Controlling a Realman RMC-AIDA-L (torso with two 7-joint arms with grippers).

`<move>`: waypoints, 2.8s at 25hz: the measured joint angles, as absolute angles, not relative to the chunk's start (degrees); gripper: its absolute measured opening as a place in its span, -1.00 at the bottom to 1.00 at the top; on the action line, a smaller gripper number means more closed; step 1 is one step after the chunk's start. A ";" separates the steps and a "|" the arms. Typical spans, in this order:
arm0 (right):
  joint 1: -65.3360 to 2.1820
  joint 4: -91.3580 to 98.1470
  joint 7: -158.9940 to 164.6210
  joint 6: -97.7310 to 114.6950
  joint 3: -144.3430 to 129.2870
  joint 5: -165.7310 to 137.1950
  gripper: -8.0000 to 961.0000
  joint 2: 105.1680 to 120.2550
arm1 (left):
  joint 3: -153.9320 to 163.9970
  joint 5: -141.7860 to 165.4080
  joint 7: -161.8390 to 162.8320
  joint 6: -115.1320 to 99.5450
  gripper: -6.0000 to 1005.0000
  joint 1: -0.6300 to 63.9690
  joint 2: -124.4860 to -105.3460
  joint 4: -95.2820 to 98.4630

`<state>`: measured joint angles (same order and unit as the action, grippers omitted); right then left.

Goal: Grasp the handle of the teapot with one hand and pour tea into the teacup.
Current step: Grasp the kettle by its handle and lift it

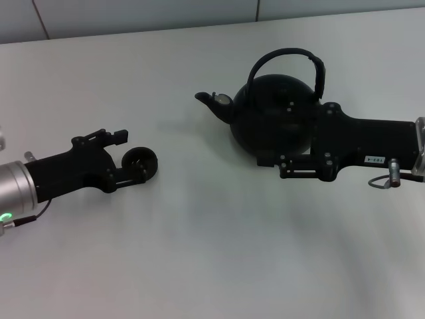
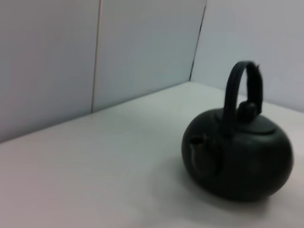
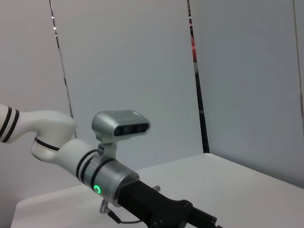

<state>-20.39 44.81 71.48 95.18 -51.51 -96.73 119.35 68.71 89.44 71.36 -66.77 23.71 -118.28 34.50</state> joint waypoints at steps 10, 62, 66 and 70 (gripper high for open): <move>-20.48 44.65 71.31 94.29 -51.50 -96.67 0.56 119.35 | 65.14 89.44 71.37 -79.12 0.72 18.39 -117.95 44.53; -14.12 29.66 56.61 81.00 -41.80 -80.87 0.46 119.41 | 54.58 104.31 72.86 -97.62 0.72 20.51 -114.71 47.47; -15.83 27.66 56.19 77.93 -41.81 -80.83 0.45 119.41 | 54.50 104.32 73.15 -97.58 0.72 20.63 -114.71 47.50; -17.83 26.08 55.56 74.61 -41.73 -80.53 0.44 119.50 | 54.21 104.33 73.47 -97.56 0.72 20.70 -114.70 47.50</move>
<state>-17.83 26.08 55.56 74.61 -41.73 -80.53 119.50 54.21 104.33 73.47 -97.56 20.70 -114.70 47.50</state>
